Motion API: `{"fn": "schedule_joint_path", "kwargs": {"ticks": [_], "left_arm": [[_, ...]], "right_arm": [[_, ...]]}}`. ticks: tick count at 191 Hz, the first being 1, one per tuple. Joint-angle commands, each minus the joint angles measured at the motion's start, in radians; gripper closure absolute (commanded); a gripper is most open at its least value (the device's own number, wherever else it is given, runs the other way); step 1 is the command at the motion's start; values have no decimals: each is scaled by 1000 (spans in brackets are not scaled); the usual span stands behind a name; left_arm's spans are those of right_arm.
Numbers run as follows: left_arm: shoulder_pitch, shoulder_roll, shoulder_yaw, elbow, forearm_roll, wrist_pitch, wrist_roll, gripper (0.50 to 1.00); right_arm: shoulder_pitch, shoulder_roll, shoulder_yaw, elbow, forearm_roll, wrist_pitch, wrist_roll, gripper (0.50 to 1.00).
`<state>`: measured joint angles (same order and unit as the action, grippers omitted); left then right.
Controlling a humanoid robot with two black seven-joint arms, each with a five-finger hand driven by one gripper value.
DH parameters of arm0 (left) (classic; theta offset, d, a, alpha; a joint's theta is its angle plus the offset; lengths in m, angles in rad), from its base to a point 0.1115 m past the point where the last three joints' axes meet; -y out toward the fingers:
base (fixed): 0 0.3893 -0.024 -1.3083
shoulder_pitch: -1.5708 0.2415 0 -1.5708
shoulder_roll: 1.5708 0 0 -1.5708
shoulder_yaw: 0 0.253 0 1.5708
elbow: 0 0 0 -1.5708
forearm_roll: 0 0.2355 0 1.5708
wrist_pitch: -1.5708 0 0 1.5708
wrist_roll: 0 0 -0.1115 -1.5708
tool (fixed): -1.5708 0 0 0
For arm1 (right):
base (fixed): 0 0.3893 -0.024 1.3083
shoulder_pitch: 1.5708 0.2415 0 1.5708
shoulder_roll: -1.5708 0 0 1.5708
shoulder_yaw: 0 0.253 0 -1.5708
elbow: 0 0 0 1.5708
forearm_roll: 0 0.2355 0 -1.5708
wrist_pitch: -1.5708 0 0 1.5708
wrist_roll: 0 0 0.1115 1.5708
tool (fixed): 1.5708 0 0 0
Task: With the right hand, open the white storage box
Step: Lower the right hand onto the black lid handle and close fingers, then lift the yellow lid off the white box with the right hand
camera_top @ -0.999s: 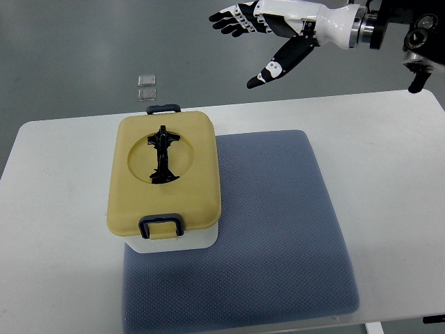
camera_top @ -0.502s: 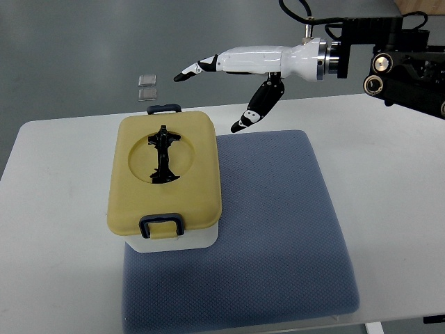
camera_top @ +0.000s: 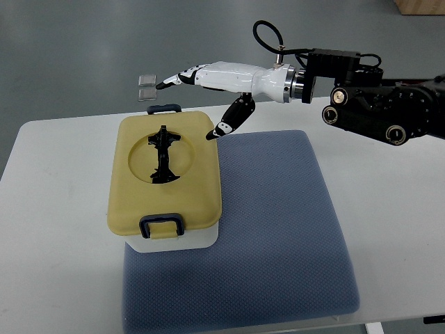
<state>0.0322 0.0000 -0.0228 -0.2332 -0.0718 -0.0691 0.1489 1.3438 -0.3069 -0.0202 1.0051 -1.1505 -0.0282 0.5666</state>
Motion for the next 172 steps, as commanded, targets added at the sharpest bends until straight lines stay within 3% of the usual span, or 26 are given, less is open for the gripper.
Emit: {"fn": "schedule_joint_path", "kwargs": {"ticks": [1,133,158,172], "left_arm": [[0,0,0,0,0,0,0,500],[0,0,0,0,0,0,0,500],[0,0,0,2,0,0,0,500],[0,0,0,2,0,0,0,500]], "right_arm": [[-20,32,0,-23,-2,-30,3,560],[-72,203,8,-108,9,-119,18,574],[-81,236,9,-126,14,-139,18,656],[-84,252,8,-137,14,-151,18,820]]}}
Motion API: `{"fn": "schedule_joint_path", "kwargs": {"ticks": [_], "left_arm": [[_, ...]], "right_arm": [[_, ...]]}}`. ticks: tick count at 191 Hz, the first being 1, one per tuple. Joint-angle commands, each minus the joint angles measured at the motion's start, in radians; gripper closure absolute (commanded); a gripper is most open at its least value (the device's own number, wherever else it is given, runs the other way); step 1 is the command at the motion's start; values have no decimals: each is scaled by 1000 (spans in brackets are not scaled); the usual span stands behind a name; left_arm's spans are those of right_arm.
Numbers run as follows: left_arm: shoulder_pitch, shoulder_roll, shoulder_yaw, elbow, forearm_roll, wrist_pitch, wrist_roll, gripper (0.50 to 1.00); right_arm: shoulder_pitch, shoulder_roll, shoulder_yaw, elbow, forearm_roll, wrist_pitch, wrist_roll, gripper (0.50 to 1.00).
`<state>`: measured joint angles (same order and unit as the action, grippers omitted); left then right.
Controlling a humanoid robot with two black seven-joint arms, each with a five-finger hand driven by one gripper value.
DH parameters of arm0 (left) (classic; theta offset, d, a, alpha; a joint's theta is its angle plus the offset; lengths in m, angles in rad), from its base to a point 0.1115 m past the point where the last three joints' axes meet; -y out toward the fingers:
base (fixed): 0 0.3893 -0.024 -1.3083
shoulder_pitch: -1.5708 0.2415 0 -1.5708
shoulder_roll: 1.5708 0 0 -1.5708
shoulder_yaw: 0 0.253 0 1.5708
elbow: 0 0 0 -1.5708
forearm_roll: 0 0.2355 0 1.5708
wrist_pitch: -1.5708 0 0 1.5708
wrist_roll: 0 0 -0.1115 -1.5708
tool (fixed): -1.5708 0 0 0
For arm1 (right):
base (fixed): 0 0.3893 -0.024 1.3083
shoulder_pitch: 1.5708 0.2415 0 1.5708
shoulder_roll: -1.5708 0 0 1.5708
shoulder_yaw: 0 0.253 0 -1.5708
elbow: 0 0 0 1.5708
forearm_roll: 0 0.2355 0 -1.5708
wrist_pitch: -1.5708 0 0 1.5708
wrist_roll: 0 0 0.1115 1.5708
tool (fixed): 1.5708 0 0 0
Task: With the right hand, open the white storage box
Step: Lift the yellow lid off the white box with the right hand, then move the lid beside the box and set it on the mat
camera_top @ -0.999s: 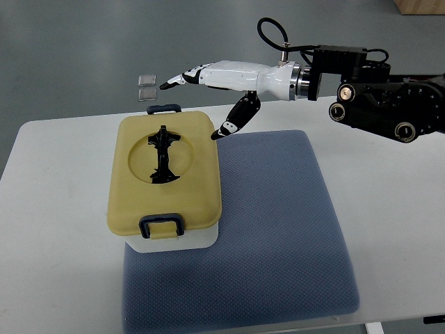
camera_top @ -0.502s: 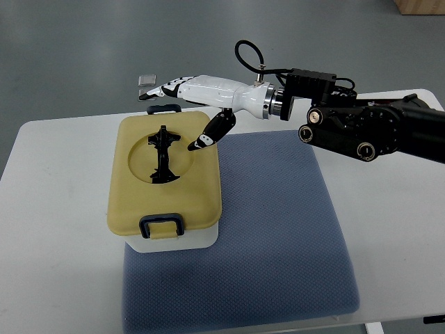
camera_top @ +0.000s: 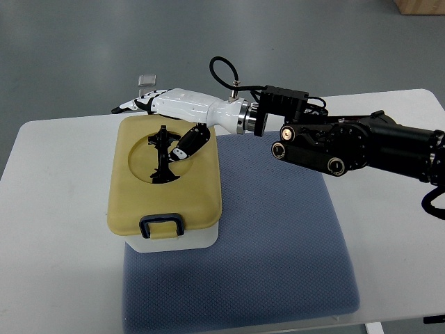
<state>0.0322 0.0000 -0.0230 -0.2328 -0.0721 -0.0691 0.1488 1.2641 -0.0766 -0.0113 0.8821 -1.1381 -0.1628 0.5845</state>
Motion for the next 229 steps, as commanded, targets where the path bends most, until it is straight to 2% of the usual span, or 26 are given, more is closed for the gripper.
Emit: {"fn": "schedule_joint_path", "kwargs": {"ticks": [1,4,5,6,7,8,9,10,11,13,60,93,139,183,205,229], "left_arm": [[0,0,0,1,0,0,0,500],[0,0,0,1,0,0,0,500],[0,0,0,1,0,0,0,500],[0,0,0,1,0,0,0,500],[0,0,0,1,0,0,0,500],[0,0,0,1,0,0,0,500],[0,0,0,1,0,0,0,500],[0,0,0,1,0,0,0,500],[0,0,0,1,0,0,0,500],[0,0,0,1,0,0,0,500],[0,0,0,1,0,0,0,500],[0,0,0,1,0,0,0,500],[2,0,0,1,0,0,0,500],[2,0,0,1,0,0,0,500],[2,0,0,3,0,0,0,500],[2,0,0,1,0,0,0,500]], "right_arm": [[-5,23,1,-14,1,-18,0,844],[-5,24,1,-14,1,-20,0,869],[-6,26,1,-14,1,-21,-2,895],[-6,26,1,-14,1,-21,-2,895],[-6,26,1,-14,1,-23,-2,924],[-6,26,1,-14,1,-23,-2,924],[-6,26,1,-14,1,-24,-2,954],[-6,26,1,-14,1,-24,-2,955],[-6,26,1,-14,1,-26,-2,985],[-6,26,1,-14,1,-27,-3,1000],[11,8,1,5,4,-49,-9,1000],[51,-61,2,66,17,-47,-11,1000],[109,-245,2,193,18,-40,-11,1000],[103,-446,1,305,9,-26,1,1000],[89,-526,-4,325,3,-24,26,1000],[57,-597,-7,325,-2,-18,26,1000]]}}
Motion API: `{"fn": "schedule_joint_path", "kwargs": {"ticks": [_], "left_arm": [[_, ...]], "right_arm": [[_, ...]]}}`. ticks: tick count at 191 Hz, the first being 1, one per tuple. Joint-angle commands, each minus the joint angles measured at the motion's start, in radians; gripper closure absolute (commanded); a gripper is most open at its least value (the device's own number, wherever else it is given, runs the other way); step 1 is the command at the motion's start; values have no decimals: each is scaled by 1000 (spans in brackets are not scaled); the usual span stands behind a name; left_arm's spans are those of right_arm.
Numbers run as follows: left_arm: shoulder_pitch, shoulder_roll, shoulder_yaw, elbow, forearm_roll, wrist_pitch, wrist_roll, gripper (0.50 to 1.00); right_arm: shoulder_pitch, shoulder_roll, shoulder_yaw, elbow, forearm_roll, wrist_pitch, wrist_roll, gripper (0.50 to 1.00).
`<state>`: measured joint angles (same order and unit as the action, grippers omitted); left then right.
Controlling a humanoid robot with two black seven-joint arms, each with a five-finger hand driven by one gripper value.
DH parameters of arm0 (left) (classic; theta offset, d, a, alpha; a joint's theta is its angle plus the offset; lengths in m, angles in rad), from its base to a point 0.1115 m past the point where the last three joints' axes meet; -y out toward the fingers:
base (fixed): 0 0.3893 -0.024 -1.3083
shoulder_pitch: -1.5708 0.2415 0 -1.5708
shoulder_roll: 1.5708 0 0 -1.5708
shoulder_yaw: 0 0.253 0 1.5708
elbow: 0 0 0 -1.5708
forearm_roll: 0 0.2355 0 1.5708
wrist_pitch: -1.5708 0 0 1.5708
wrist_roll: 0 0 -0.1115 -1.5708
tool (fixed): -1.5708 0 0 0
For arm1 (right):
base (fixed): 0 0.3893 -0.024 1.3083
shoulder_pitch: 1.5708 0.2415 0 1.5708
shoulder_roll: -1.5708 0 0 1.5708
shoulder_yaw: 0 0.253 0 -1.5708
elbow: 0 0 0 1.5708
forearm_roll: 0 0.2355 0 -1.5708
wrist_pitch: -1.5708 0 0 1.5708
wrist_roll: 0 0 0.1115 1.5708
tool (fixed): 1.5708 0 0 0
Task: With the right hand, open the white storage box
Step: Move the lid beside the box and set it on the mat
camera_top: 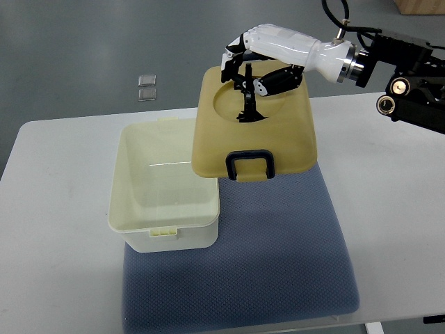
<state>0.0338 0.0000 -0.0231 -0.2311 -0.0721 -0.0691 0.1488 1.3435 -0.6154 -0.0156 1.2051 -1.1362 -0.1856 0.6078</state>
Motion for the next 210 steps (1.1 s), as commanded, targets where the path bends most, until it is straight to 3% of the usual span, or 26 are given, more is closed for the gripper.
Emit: {"fn": "schedule_joint_path", "kwargs": {"ticks": [1,38,71,132,210], "left_arm": [[0,0,0,-1,0,0,0,500],[0,0,2,-1,0,0,20,500],[0,0,0,-1,0,0,34,500],[3,0,0,1,0,0,34,500],[3,0,3,-1,0,0,35,500]], "right_arm": [[-26,-63,-3,2,-4,5,3,1000],[-93,-135,-9,-9,-23,5,3,1000],[-176,-138,-9,-33,-48,-5,3,1000],[-340,-23,-7,-136,-91,-51,3,1000],[-461,45,-10,-142,-148,-86,3,1000]]}}
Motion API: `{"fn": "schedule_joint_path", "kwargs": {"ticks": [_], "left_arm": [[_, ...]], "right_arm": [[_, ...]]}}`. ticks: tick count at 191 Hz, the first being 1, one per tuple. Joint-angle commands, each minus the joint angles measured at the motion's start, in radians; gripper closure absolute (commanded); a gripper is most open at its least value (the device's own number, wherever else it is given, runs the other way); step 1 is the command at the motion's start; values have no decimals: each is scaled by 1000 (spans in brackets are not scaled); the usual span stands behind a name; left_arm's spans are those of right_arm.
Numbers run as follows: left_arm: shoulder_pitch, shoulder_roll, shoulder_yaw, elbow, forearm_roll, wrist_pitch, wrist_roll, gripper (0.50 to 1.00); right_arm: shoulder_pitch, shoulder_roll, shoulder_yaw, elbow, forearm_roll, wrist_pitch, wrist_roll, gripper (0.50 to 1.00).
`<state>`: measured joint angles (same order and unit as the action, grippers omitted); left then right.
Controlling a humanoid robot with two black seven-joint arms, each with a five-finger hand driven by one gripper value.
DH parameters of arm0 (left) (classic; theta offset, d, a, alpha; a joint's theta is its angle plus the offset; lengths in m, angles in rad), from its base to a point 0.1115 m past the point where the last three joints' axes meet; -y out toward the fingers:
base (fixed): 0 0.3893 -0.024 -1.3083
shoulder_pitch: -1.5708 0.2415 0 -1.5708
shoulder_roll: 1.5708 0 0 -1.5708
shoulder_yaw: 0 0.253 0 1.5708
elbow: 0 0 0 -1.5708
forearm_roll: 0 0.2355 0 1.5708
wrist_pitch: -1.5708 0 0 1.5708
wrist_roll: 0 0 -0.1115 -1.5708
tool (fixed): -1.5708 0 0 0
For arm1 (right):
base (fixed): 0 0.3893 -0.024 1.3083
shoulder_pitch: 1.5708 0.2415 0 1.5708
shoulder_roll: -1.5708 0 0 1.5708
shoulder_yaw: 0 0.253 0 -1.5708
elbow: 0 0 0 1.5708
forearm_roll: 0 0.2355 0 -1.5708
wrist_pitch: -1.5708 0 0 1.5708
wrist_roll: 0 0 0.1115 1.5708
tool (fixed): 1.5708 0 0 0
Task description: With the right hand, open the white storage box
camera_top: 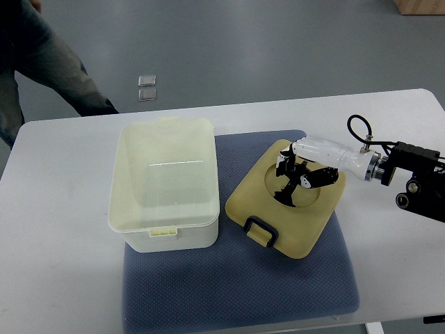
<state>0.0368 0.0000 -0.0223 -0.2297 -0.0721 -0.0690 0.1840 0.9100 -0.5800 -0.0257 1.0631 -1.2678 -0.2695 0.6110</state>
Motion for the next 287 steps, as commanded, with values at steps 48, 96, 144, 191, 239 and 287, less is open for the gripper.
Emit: {"fn": "schedule_joint_path", "kwargs": {"ticks": [48,96,144,191,239,287], "left_arm": [[0,0,4,0,0,0,0,500],[0,0,5,-2,2,0,0,500],[-2,0,7,-2,5,0,0,500],[-2,0,7,-4,8,0,0,500],[-2,0,7,0,8,0,0,500],[-2,0,7,-2,8,0,0,500]], "right_arm": [[-31,-17,1,15,-13,1,0,587],[58,-239,15,123,8,50,0,587],[90,-422,251,135,364,237,0,587],[82,-380,432,43,1318,358,-246,585],[26,-127,438,-160,1848,512,-304,572],[-85,97,532,-334,1841,674,-295,570]]}}
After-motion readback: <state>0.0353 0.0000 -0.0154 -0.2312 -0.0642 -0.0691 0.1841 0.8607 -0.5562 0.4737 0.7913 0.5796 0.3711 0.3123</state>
